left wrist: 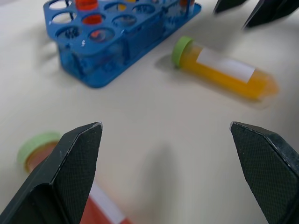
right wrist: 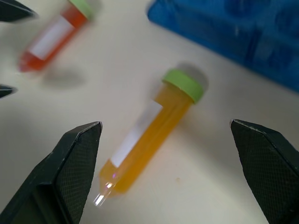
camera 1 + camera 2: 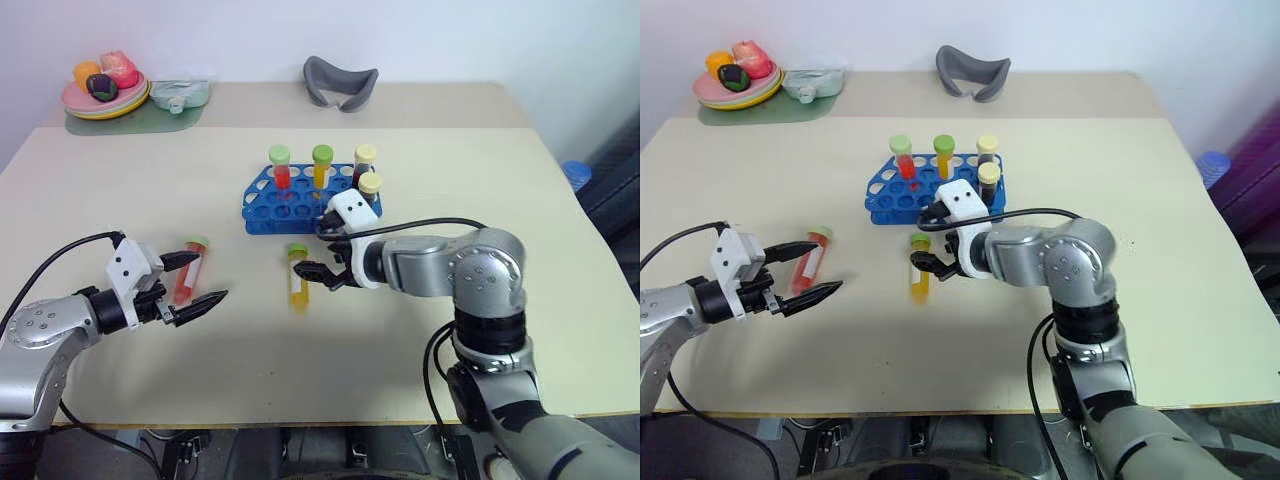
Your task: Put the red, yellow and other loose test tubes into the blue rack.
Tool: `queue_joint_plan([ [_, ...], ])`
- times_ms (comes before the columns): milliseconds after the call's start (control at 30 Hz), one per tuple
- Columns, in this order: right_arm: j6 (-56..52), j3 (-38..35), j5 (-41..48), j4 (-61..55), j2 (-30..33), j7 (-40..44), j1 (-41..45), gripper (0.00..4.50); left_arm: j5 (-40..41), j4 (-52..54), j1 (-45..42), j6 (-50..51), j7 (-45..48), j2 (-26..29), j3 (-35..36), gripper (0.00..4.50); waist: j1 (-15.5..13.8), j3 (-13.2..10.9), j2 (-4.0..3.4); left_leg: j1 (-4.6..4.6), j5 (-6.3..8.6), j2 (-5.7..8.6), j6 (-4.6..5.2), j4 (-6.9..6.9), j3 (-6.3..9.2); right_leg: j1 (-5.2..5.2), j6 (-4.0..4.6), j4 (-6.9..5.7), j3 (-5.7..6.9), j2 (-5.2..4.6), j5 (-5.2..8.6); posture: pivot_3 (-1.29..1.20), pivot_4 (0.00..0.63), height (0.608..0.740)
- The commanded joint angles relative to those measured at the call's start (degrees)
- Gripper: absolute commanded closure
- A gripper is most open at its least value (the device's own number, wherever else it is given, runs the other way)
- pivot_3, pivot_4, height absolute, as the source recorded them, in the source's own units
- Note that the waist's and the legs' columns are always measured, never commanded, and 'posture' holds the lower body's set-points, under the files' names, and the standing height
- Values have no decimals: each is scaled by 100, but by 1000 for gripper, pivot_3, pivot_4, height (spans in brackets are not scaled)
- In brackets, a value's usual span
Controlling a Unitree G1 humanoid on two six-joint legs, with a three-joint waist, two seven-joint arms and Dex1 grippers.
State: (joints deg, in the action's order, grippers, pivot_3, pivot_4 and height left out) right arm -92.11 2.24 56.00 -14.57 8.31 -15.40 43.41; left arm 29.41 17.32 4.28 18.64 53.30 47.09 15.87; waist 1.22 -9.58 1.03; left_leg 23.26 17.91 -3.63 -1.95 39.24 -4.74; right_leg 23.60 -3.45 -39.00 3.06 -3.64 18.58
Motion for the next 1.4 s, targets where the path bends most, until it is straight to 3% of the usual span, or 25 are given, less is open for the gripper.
queue_joint_plan([
  [33, -39, 9, 668, 290, -189, -836, 254, 37, 123, 377, 87, 146, -95, -14, 172, 0, 3, 0, 0, 0, 0, 0, 0, -1, 0, 1, 0, 0, 0, 0, 0, 0, 150, 735],
  [367, -39, 554, 2032, 1406, -284, -2104, 954, 37, 82, 430, 418, 108, 23, 4, 251, 0, 60, 0, 0, 5, 0, -1, 0, -2, 1, 5, 0, -1, 0, 2, 0, 0, 150, 735],
  [600, -39, 1220, 2283, 1873, -51, -2445, 1259, 37, -51, 116, 526, -243, 215, -82, 263, 0, 133, 0, -1, 7, 0, -2, 1, -3, 1, 8, 0, -1, 0, 2, 0, 0, 150, 735],
  [1100, -39, 1835, 2050, 1480, 966, -2217, 1079, 37, -309, -715, 510, -1123, 508, -419, 77, 0, 110, 1, 1, 13, 16, -1, 29, -4, 0, 14, 0, -1, 0, -4, 0, 0, 150, 735],
  [1400, -39, 2541, 1915, 646, 2000, -1013, 1155, 37, -332, -550, 315, -1079, 422, -645, -188, 0, 105, 1, 1, 14, 21, -1, 39, -4, 1, 14, 0, 1, 0, -5, 0, 0, 150, 735],
])
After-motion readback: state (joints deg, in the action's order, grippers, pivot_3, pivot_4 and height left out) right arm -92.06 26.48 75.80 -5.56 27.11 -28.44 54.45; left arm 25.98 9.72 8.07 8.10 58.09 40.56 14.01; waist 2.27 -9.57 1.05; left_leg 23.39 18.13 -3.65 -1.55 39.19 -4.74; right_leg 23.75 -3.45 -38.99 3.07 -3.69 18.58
